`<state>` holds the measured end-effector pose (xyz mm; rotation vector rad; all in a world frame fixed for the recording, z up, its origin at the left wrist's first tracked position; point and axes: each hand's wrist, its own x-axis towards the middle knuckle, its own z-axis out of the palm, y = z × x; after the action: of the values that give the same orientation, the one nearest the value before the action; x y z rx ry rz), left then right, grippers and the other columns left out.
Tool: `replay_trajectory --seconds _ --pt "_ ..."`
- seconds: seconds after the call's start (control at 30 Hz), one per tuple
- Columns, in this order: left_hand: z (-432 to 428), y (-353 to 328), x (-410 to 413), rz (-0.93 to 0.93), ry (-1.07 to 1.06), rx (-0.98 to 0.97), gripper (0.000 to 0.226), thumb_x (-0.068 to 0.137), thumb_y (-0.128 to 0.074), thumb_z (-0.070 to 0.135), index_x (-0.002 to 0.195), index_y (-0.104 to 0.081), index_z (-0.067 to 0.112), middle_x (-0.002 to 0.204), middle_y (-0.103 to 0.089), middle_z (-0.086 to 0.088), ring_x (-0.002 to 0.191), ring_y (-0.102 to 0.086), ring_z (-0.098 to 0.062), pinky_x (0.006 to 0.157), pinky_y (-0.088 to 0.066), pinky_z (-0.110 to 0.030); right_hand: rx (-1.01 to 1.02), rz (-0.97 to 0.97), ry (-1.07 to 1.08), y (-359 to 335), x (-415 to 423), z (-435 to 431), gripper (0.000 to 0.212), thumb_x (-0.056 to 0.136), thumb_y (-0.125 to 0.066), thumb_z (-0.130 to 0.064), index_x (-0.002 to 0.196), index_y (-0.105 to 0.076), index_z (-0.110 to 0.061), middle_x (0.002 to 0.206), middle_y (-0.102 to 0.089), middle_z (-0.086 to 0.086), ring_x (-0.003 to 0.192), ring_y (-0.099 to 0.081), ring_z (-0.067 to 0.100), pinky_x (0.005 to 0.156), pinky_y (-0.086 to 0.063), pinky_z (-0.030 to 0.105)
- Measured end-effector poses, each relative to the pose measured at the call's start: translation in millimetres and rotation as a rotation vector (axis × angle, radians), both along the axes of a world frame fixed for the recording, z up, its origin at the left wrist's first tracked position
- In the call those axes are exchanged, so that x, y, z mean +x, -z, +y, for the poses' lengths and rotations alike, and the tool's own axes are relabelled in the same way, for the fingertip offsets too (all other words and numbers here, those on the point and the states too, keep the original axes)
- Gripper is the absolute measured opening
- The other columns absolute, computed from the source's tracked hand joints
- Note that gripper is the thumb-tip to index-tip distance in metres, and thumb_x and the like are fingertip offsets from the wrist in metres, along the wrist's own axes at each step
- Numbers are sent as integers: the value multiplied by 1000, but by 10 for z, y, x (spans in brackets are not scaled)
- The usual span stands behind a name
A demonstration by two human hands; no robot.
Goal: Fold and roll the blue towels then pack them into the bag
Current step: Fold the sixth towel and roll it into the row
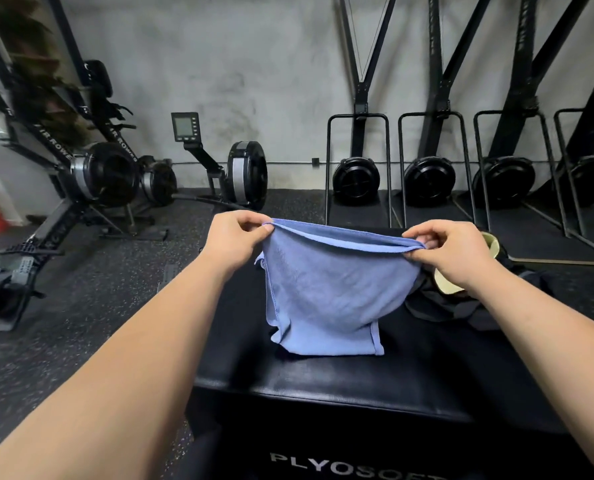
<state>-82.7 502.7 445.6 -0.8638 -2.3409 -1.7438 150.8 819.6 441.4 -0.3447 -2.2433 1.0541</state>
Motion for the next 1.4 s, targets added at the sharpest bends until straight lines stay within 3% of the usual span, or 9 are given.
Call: replay_trajectory --seconds 0.13,0.3,0.4,0.5,0.57,0.83,1.03,1.27,1.4 --pt "7 -80 -46 13 10 13 6 89 -83 25 93 -83 29 87 -79 -4 75 -66 -10 73 -60 -33 -82 -51 -15 -133 83 25 14 80 -90 -15 88 -82 -22 68 -72 -4 63 -55 4 68 -47 22" --pt "15 -240 -41 61 23 38 20 92 -80 9 111 -77 15 96 -78 -3 74 -65 -4 75 -52 -15 -257 56 -13 -193 126 64 13 94 -77 -19 106 -80 -14 98 -79 12 84 -64 14 87 -55 33" --pt "55 -322 -61 155 -7 -84 13 95 -78 17 106 -79 22 93 -77 3 76 -66 -5 80 -55 -18 -280 133 41 -262 126 30 9 94 -78 -16 103 -81 -17 97 -79 11 83 -68 12 85 -58 26" --pt "106 -380 -54 243 -44 -118 3 95 -76 27 92 -77 29 84 -76 11 79 -71 -12 83 -59 -34 -200 278 154 -358 120 23 8 90 -83 -19 96 -80 -15 87 -78 4 75 -69 5 71 -55 14" --pt "119 -398 -18 260 -27 -157 7 95 -76 28 89 -74 30 83 -76 9 81 -72 -15 82 -60 -37 -110 219 157 -399 91 5 7 88 -84 -20 91 -79 -17 85 -79 3 75 -69 8 69 -54 14" --pt "27 -458 -16 287 -34 -118 9 92 -81 27 86 -75 30 76 -74 9 68 -63 -2 69 -48 -21 -59 229 261 -533 154 -3 10 91 -81 -26 94 -77 -18 82 -76 -5 64 -64 -6 64 -47 8" --pt "42 -501 59 307 -11 -227 13 94 -76 26 85 -68 31 74 -73 7 67 -63 -11 69 -49 -29 -49 151 301 -554 183 -58 10 89 -83 -29 93 -79 -21 85 -76 -2 72 -65 5 64 -46 9" --pt "-107 -557 140 53 91 -64 4 95 -78 26 94 -79 22 77 -72 -2 67 -56 -11 70 -49 -34 -255 180 67 -600 317 -27 8 90 -82 -21 95 -78 -15 71 -67 -5 57 -52 6 53 -43 12" --pt "-254 -773 269 -273 471 140 13 94 -71 16 83 -78 15 65 -53 3 61 -41 -14 63 -35 -28 -563 204 -175 -714 464 134 27 68 -86 -35 85 -75 -18 62 -53 -8 51 -39 7 50 -35 17"
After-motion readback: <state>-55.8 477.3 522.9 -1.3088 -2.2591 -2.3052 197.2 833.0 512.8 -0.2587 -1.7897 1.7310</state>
